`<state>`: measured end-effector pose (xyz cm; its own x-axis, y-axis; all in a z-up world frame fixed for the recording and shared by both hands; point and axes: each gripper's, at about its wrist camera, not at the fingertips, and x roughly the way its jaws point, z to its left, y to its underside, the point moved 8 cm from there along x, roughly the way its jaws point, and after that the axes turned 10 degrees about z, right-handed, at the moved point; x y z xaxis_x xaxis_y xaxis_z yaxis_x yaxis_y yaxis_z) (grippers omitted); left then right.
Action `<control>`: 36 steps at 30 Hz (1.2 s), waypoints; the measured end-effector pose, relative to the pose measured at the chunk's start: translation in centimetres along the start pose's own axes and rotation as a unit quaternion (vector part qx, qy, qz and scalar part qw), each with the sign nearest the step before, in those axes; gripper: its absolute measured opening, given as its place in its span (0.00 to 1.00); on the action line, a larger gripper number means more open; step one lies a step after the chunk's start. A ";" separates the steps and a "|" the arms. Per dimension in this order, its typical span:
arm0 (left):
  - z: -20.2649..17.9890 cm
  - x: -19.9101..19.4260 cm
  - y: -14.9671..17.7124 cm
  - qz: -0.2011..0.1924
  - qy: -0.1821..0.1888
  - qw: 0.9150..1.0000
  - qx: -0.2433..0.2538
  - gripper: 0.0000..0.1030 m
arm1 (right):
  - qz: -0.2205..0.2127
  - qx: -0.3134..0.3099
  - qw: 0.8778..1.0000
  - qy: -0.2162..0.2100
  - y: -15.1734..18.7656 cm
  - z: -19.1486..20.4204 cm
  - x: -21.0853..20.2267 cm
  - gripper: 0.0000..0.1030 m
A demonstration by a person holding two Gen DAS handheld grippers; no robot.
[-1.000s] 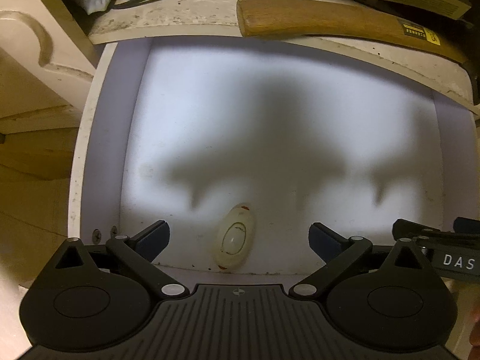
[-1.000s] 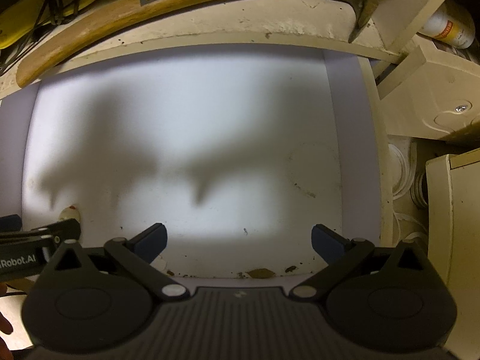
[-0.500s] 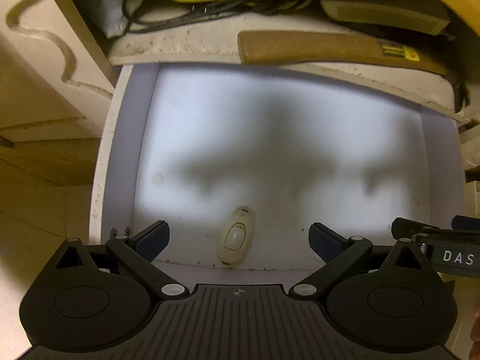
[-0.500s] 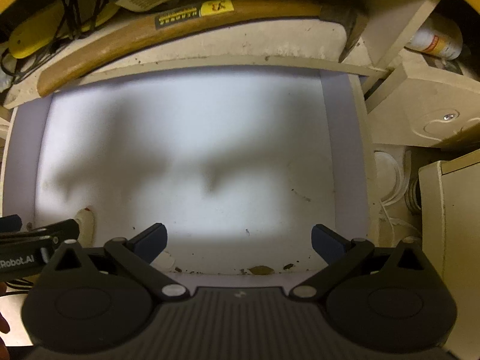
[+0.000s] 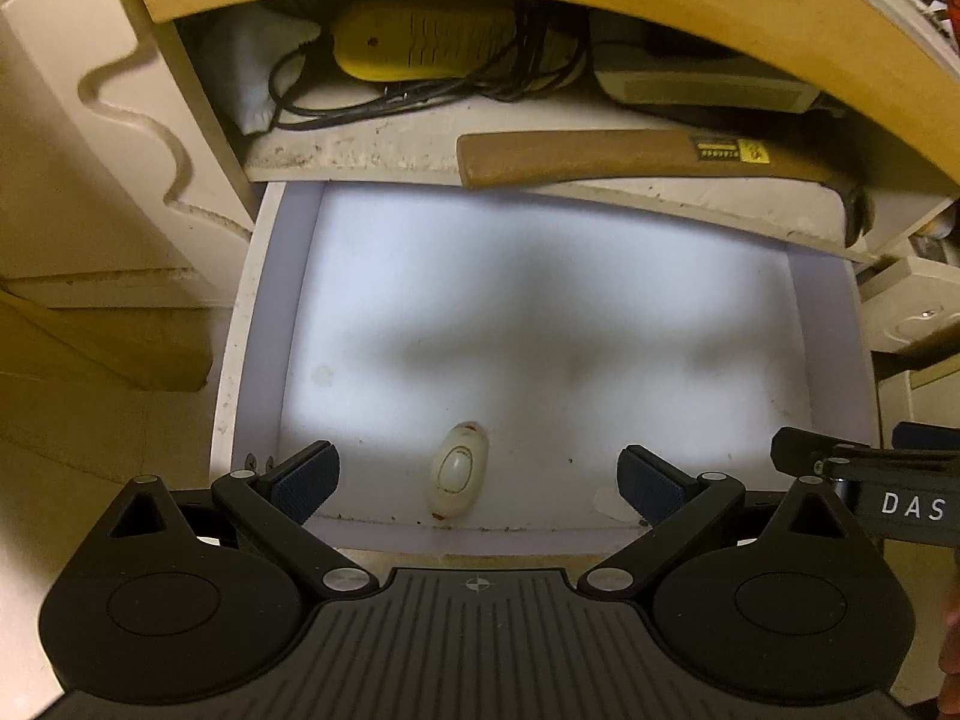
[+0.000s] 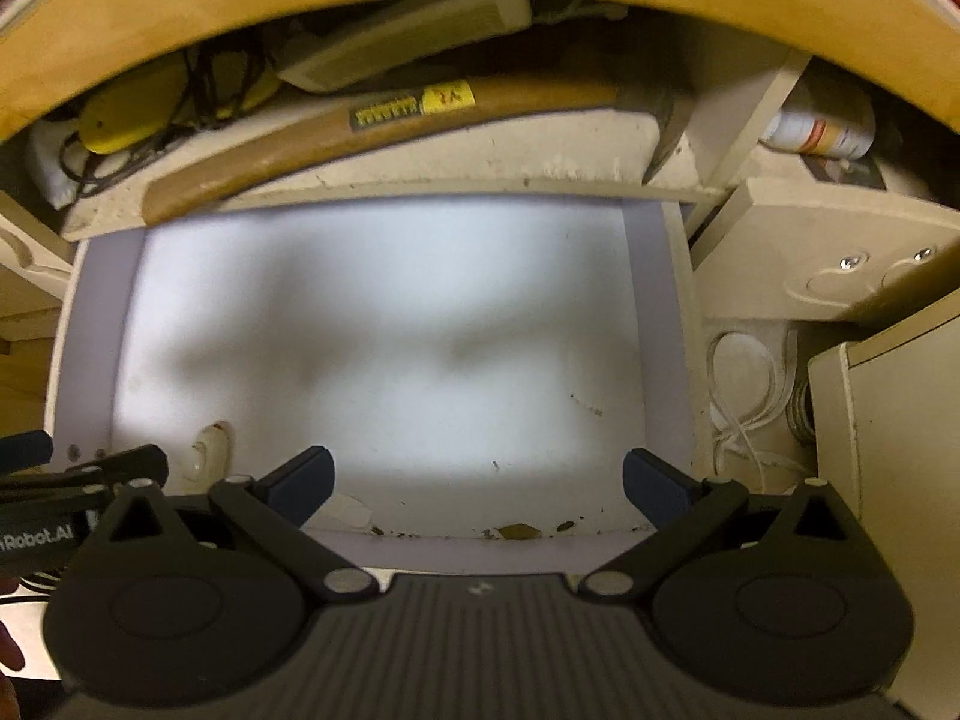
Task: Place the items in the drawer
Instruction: 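Raise both tools up and back out of the drawer, then push the white drawer front inward with both tools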
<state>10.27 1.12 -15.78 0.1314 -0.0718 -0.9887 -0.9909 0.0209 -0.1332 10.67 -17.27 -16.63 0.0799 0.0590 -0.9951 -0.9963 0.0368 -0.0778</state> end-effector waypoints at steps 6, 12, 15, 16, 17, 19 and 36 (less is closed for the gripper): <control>-0.1 -0.3 0.3 0.000 0.003 1.000 0.000 0.99 | -0.004 -0.004 1.000 -0.001 0.4 0.3 -0.4 1.00; -0.2 -0.3 0.6 0.003 0.002 1.000 0.002 0.99 | -0.007 -0.008 1.000 -0.002 0.9 0.5 -0.8 1.00; -0.1 0.0 1.0 0.008 0.003 1.000 0.001 0.99 | -0.004 -0.009 1.000 -0.002 1.2 0.6 -0.8 1.00; -0.1 0.1 1.2 0.011 0.003 1.000 0.000 0.99 | -0.003 -0.010 1.000 -0.003 1.4 0.6 -0.8 1.00; 0.0 0.1 1.4 0.013 0.004 1.000 -0.001 0.99 | -0.002 -0.011 1.000 -0.003 1.5 0.6 -0.7 1.00; 0.0 0.2 1.9 0.016 0.004 1.000 -0.002 0.99 | 0.001 -0.010 1.000 -0.003 1.8 0.6 -0.6 1.00; 0.6 1.1 5.3 0.049 -0.001 0.999 -0.002 0.99 | 0.042 0.004 0.999 -0.004 5.1 -0.1 0.9 1.00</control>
<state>5.20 1.71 -17.64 0.0347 -0.0682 -0.9971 -0.9990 0.0241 -0.0364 5.70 -17.09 -17.95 -0.0032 0.0693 -0.9976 -0.9992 0.0404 0.0060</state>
